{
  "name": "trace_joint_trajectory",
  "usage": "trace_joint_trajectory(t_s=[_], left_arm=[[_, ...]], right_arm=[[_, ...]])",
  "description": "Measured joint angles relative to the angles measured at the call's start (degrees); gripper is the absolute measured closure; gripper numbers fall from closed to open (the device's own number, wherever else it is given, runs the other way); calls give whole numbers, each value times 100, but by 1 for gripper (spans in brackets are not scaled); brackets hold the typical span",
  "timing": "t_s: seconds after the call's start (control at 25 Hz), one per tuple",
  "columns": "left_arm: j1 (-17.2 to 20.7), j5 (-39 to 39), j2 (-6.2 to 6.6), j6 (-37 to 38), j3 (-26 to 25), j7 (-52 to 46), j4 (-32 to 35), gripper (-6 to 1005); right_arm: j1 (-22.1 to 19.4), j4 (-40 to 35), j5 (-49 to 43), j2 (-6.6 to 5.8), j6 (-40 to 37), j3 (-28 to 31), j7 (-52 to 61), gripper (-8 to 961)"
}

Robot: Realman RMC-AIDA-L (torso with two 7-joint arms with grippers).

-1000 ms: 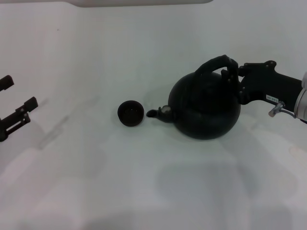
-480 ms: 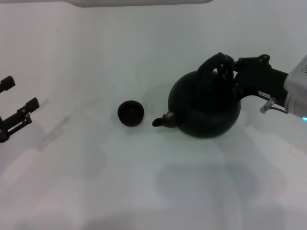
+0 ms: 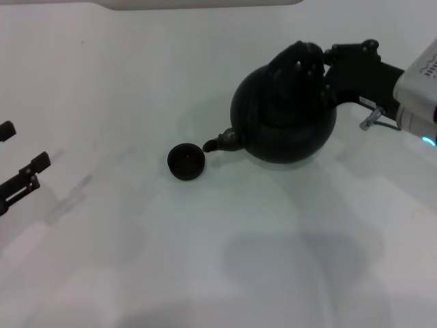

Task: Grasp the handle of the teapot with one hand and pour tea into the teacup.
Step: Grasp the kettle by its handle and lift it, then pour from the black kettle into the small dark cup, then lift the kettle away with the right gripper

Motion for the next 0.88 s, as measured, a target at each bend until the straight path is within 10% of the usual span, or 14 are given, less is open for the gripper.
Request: trace_joint_trajectory(t_s=[0.88], left_arm=[[420,-49,-26,16,-317,28,-205,275]], right_arm=[[104,-535,-40,-26,1356,-849,-311,842]])
